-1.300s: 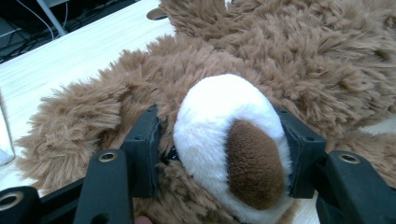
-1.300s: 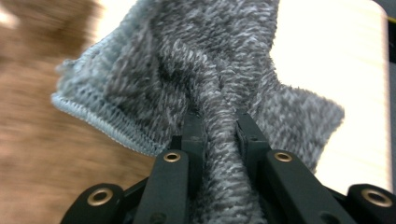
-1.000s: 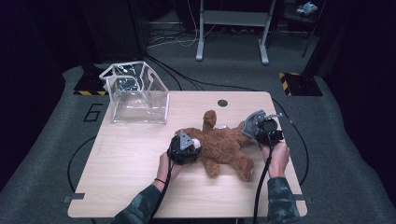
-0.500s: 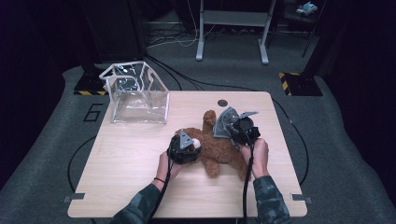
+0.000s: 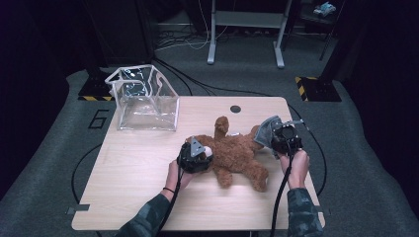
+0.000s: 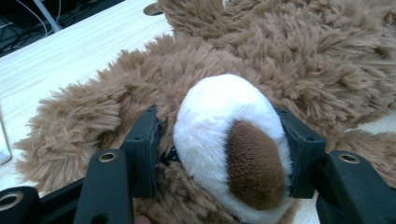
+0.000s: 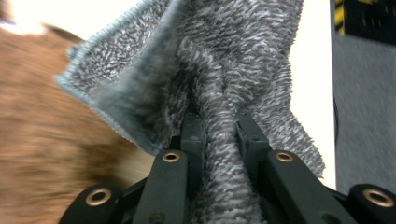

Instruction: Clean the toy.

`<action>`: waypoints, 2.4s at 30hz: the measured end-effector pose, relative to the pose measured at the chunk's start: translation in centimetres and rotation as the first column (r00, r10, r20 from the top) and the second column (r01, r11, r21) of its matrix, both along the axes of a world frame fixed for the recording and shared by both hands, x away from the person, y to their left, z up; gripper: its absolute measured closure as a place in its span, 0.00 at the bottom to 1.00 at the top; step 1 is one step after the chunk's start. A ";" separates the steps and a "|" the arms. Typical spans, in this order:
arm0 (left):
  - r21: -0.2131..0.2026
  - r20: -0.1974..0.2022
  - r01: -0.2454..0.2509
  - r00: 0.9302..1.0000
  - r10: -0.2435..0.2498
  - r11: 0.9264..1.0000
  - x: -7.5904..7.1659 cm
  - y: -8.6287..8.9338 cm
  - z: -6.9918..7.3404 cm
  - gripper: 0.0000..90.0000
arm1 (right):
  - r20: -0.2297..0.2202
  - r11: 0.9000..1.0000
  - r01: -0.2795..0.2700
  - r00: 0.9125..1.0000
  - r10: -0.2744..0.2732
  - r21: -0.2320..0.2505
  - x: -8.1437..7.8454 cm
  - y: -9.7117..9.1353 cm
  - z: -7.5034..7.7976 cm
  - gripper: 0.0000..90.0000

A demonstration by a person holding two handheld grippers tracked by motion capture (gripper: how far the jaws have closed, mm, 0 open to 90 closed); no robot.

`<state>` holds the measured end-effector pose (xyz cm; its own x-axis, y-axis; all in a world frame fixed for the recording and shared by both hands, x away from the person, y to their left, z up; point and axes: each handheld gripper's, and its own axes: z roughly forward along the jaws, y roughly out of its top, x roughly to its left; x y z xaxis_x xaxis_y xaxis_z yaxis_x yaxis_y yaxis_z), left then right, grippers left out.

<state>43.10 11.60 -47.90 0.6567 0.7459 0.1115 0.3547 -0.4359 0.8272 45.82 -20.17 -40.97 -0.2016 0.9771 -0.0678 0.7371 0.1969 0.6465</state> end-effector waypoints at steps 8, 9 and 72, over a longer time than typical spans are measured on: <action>-0.001 -0.007 0.004 1.000 -0.004 1.000 0.1 0.0 0.1 0.47 | 0.022 0.978 -0.209 0.977 0.210 -0.022 -0.6 6.5 1.3 0.85; 0.001 -0.011 0.010 1.000 -0.010 1.000 0.2 0.1 0.1 0.47 | 0.013 0.975 -0.218 0.976 0.219 -0.043 -0.4 6.8 0.8 0.85; -0.076 -0.291 0.036 0.955 -0.057 0.996 6.2 1.1 2.0 0.45 | -0.006 0.984 -0.179 0.984 0.179 -0.014 -0.7 6.8 0.5 0.86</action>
<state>49.31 12.69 -45.95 0.6868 0.7129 -0.1419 0.5667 -0.4029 0.7187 45.15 -13.33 -40.51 -0.3736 0.9241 -0.0806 0.6919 0.3355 0.6393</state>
